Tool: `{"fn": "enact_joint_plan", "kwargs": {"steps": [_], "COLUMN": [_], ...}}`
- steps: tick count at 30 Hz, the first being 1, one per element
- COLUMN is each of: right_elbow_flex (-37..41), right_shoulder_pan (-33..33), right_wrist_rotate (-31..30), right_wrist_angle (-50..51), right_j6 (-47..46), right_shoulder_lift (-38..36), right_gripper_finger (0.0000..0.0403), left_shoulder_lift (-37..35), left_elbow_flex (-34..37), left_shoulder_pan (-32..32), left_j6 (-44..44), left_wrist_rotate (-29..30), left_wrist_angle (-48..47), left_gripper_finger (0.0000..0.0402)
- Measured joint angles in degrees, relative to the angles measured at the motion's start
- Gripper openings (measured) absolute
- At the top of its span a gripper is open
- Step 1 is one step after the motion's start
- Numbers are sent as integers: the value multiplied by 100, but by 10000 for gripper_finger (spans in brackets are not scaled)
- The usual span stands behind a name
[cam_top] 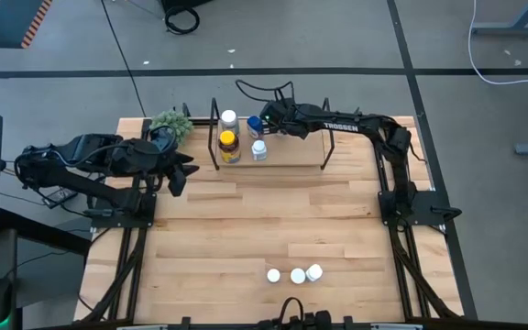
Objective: Pick and place medicine bottles onto shelf by color
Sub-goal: Put the white medicine bottle on the shelf, then put the pink medicine bottle on the shelf
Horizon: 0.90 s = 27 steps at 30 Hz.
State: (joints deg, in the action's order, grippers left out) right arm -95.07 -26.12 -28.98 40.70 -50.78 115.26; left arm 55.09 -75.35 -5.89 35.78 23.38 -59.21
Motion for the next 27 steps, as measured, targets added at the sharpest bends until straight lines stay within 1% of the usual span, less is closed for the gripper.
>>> {"fn": "enact_joint_plan", "kwargs": {"steps": [9, 20, 25, 27], "right_elbow_flex": [-7, -18, -237, -385], "right_shoulder_pan": [112, 323, 379, 394], "right_wrist_rotate": [146, 163, 118, 115], "right_wrist_angle": [168, 299, 475, 746], "right_j6": [29, 142, 197, 191], "right_shoulder_lift": [-4, -114, -171, -197], "right_gripper_finger": [251, 252, 252, 252], "left_shoulder_lift": [0, 2, 2, 2], "left_elbow_flex": [0, 0, 0, 0], "left_shoulder_pan": [0, 0, -11, -11], "left_j6": [-25, -95, -108, -112], "left_wrist_rotate": [0, -1, -2, -5], "left_wrist_angle": [-82, -210, -243, -243], "left_gripper_finger": [172, 172, 172, 172]}}
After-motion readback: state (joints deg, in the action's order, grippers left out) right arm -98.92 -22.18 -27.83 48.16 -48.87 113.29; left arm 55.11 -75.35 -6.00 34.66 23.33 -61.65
